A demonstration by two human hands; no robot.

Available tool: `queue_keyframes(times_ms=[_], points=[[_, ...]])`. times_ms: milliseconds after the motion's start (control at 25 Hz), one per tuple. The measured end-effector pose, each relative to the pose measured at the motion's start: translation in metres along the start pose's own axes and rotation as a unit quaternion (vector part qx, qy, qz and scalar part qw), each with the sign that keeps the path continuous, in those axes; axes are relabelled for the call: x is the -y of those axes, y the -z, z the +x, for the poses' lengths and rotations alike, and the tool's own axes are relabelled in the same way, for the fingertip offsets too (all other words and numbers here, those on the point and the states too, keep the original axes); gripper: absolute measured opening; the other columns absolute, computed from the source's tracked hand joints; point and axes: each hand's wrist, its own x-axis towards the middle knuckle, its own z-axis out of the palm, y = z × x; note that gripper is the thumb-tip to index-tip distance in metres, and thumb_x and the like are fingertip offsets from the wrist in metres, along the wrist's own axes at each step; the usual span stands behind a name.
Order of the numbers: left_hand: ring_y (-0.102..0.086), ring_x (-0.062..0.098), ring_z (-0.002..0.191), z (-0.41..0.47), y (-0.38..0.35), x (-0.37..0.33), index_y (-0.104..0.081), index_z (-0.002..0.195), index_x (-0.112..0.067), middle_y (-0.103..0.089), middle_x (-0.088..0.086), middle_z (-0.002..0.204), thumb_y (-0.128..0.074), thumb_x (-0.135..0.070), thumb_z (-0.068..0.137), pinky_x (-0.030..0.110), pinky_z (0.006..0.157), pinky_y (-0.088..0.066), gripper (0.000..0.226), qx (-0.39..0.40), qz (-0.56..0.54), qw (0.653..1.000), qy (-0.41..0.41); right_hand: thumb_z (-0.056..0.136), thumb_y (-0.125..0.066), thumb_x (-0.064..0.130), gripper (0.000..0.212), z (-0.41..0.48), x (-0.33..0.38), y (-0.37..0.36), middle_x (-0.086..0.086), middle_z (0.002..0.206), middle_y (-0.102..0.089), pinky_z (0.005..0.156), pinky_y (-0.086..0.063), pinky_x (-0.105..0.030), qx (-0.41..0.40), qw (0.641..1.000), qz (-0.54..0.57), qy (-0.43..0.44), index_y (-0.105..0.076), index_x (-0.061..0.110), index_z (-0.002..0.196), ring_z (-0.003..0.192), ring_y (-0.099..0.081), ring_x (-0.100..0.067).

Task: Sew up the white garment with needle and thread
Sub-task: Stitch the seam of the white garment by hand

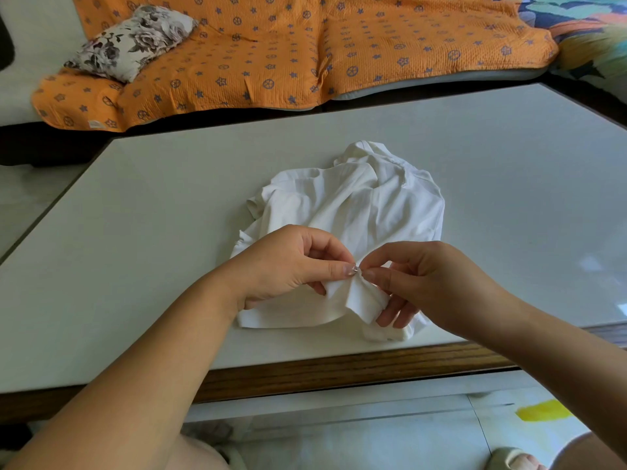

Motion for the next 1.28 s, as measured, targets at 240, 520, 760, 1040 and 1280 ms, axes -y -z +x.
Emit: queue_keyframes(times_ms=[240,520,760,1040,1280], points=[[-0.065,0.001,0.072,0.001,-0.008,0.001,-0.073,0.085,-0.019,-0.071,-0.009,0.073,-0.072,-0.013,0.084,0.018,0.064,-0.051,0.006,0.008,-0.009,1.0,0.017,0.099,-0.054,0.015,0.012,0.0,0.0,0.001,-0.003,0.076,-0.076,0.079,-0.06,-0.04,0.026,1.0,-0.012,0.008,-0.057,0.026,0.101,0.068,-0.074,-0.015],[-0.063,0.0,0.067,0.003,-0.013,-0.001,-0.074,0.077,-0.019,-0.069,-0.009,0.069,-0.074,-0.015,0.074,0.016,0.058,-0.049,0.005,0.0,-0.095,0.995,0.026,0.098,-0.055,0.015,0.01,0.003,0.003,0.006,-0.004,0.08,-0.076,0.074,-0.061,-0.034,0.012,1.0,0.004,0.026,-0.06,0.021,0.103,0.072,-0.074,-0.018],[-0.063,0.005,0.069,0.003,-0.009,0.0,-0.077,0.075,-0.02,-0.069,-0.003,0.074,-0.075,-0.023,0.067,0.018,0.06,-0.051,0.009,0.002,-0.137,0.99,0.022,0.095,-0.061,0.012,0.011,0.004,0.007,0.011,-0.003,0.068,-0.074,0.066,-0.059,-0.024,-0.005,1.0,-0.012,0.021,-0.068,0.013,0.087,0.063,-0.072,-0.017],[-0.058,0.004,0.057,0.004,-0.011,0.0,-0.074,0.077,-0.016,-0.066,-0.004,0.066,-0.073,-0.019,0.072,0.016,0.054,-0.047,0.006,-0.003,-0.135,0.99,0.029,0.096,-0.055,0.006,0.014,0.0,0.008,0.006,-0.001,0.075,-0.076,0.068,-0.059,-0.024,-0.007,0.999,0.006,0.053,-0.062,0.017,0.097,0.067,-0.073,-0.014],[-0.053,0.001,0.057,0.006,-0.014,0.003,-0.072,0.084,-0.015,-0.06,-0.01,0.063,-0.072,-0.017,0.08,0.015,0.055,-0.044,0.004,-0.007,-0.106,0.993,0.042,0.095,-0.06,0.018,0.008,0.0,0.009,0.002,-0.001,0.075,-0.075,0.067,-0.061,-0.032,-0.025,0.998,0.008,0.056,-0.066,0.02,0.091,0.064,-0.073,-0.015]])
